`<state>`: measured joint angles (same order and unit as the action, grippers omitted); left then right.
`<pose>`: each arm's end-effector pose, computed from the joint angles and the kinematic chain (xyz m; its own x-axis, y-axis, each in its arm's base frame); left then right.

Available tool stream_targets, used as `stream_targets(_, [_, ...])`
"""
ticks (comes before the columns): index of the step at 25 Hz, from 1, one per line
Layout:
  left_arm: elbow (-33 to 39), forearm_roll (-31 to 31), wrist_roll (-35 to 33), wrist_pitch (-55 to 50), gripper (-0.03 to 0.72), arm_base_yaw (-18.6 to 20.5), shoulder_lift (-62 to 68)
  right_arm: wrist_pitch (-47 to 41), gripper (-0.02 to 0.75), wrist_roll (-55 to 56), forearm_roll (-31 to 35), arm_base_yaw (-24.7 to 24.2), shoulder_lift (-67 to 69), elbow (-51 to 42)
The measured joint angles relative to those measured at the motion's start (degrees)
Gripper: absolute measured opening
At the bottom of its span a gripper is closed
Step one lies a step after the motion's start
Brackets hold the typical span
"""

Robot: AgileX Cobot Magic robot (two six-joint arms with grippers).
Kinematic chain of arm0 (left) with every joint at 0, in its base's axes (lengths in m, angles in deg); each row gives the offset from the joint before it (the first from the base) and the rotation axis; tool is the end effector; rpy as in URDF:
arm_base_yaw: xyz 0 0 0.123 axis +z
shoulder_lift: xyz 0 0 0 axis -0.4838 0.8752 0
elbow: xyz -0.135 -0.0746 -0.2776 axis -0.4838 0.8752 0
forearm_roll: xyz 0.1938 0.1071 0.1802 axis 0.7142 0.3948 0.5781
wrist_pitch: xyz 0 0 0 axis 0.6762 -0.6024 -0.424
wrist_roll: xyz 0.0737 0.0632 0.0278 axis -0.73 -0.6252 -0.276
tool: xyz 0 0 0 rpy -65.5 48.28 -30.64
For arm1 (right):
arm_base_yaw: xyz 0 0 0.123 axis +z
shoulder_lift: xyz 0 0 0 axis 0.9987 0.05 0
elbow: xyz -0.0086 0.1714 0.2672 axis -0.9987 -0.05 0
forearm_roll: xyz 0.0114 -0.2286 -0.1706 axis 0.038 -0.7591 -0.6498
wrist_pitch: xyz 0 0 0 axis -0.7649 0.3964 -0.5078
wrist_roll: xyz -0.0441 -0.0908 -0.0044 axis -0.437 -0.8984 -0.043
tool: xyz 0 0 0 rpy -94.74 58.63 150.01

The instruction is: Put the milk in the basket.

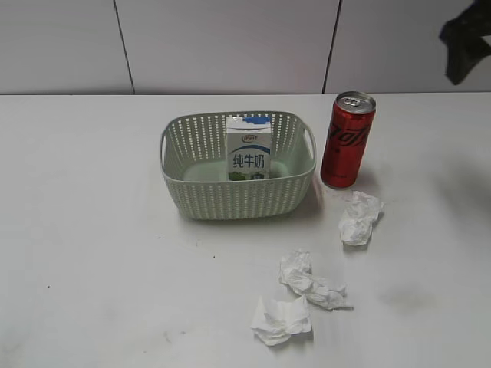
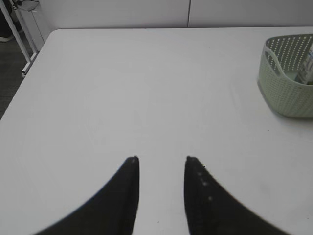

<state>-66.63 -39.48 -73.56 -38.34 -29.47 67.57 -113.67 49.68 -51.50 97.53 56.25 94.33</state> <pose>-0.0009 -0.0124 0.2928 -0.4225 0.0776 -0.9030 0.1523 0.9882 0.0136 0.4422 0.0653 0.3273 -0.8533 -0.4307 -0.2939 -0.3729 0.8981 -0.2334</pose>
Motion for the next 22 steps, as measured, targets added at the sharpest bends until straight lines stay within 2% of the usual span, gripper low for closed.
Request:
stream_targets(5, [0.0, 0.0, 0.0, 0.0, 0.235, 0.0, 0.0, -1.34, 0.585, 2.28, 9.11, -12.17, -1.69, -1.99])
stream_targets(8, [0.0, 0.0, 0.0, 0.0, 0.235, 0.0, 0.0, -1.39, 0.585, 2.28, 12.25, -15.81, -6.17, -7.37])
stream_targets(17, [0.0, 0.0, 0.0, 0.0, 0.235, 0.0, 0.0, -1.16, 0.585, 1.97, 10.95, -16.26, -29.54, -33.34])
stream_targets(22, [0.0, 0.0, 0.0, 0.0, 0.235, 0.0, 0.0, 2.17, 0.585, 1.97, 10.93, -16.26, -42.02, -47.28])
